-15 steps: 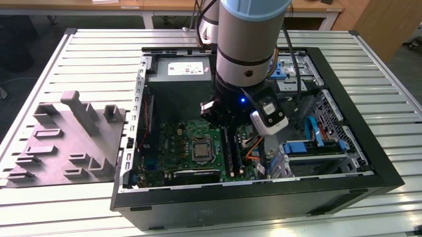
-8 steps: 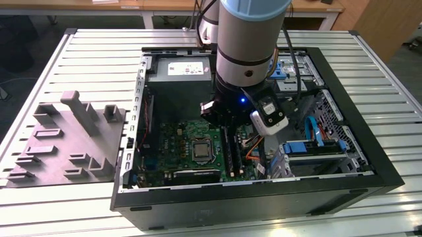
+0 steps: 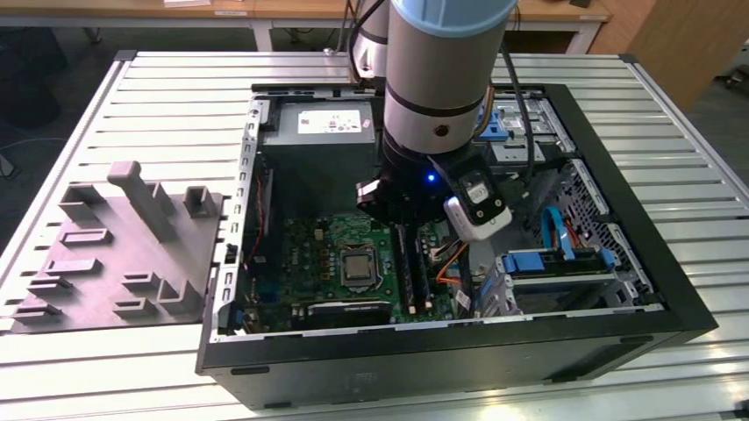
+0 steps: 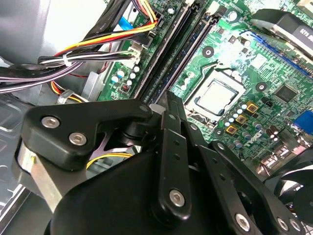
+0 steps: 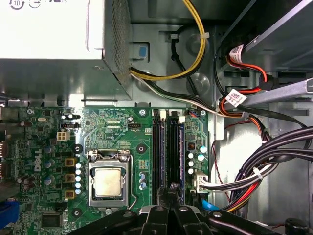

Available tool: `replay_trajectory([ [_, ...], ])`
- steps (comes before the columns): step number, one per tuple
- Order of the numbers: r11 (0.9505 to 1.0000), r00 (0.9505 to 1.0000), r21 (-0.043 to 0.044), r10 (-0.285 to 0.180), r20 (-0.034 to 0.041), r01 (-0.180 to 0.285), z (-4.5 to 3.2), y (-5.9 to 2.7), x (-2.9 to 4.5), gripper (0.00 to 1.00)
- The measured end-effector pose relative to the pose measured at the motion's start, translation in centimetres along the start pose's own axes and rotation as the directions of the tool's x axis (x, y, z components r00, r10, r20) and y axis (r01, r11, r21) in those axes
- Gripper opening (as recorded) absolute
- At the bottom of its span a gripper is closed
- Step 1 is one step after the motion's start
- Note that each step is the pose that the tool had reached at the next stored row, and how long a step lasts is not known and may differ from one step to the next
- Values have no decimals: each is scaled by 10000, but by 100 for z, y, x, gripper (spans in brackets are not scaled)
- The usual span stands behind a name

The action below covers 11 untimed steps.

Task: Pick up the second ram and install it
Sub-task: 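Press down the second ram until it locks into place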

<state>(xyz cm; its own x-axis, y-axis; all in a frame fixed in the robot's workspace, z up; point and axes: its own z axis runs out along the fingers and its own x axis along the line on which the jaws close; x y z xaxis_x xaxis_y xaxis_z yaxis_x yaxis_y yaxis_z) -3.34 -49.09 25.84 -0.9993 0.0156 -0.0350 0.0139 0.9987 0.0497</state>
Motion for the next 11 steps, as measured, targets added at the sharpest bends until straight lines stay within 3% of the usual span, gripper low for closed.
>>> replay_trajectory([
  [11, 10000, 10000, 1, 0, 4, 0, 25, 152, 3, 10],
])
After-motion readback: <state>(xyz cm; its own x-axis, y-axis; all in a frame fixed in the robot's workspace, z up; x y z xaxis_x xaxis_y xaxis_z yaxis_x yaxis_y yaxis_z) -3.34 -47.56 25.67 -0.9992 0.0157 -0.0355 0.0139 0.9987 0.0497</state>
